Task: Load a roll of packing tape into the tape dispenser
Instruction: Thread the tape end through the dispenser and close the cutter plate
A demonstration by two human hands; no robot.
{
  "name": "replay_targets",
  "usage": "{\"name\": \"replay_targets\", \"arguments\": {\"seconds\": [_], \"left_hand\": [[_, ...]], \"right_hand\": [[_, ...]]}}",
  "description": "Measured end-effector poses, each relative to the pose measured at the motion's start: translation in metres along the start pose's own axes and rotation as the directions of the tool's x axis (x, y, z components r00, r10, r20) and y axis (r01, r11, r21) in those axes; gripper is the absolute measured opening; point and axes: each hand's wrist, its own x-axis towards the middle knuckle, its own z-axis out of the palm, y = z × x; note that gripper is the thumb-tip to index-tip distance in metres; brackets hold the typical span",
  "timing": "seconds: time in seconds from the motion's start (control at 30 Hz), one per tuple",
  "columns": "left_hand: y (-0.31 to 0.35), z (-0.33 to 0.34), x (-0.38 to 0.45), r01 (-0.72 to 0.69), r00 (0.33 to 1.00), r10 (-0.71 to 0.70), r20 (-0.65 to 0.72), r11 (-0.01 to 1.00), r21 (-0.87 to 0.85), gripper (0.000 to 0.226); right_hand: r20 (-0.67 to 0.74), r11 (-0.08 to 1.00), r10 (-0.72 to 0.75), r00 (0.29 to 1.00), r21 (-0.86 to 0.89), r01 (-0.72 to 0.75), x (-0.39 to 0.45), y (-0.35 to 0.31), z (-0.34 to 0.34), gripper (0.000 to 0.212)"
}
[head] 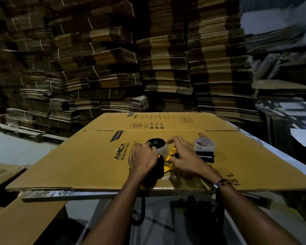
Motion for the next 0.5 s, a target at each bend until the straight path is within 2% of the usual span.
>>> {"name": "replay_targets", "arguments": {"seconds": [0.1, 0.17, 0.3, 0.4, 0.5], "left_hand": [[0.002, -0.001, -0.009, 0.002, 1.000, -0.002, -0.004, 1.000, 0.026, 0.039], [0.003, 0.000, -0.013, 0.001, 1.000, 0.000, -0.020, 0.999, 0.037, 0.040], [0.003, 0.003, -0.012, 0.007, 1.000, -0.006, -0.028, 1.000, 0.024, 0.042], [0.001, 0.004, -0.010, 0.019, 0.999, -0.018, -0.032, 1.000, 0.023, 0.041], [0.000, 0.005, -0.009, 0.034, 0.999, -0.033, -0.039, 0.999, 0.025, 0.041]], "right_hand": [[0.050, 0.996, 0.083, 0.995, -0.037, -0.081, 0.009, -0.012, -0.001, 0.066], [0.054, 0.987, 0.147, 0.988, -0.072, -0.143, 0.017, -0.016, -0.003, 0.068], [0.039, 0.947, 0.221, 0.974, -0.247, -0.205, 0.024, -0.025, -0.007, 0.045], [0.036, 0.906, 0.212, 0.977, -0.382, -0.182, 0.022, -0.033, 0.001, 0.032], [-0.015, 0.886, 0.194, 0.981, -0.427, -0.182, 0.022, -0.034, 0.010, 0.026]]}}
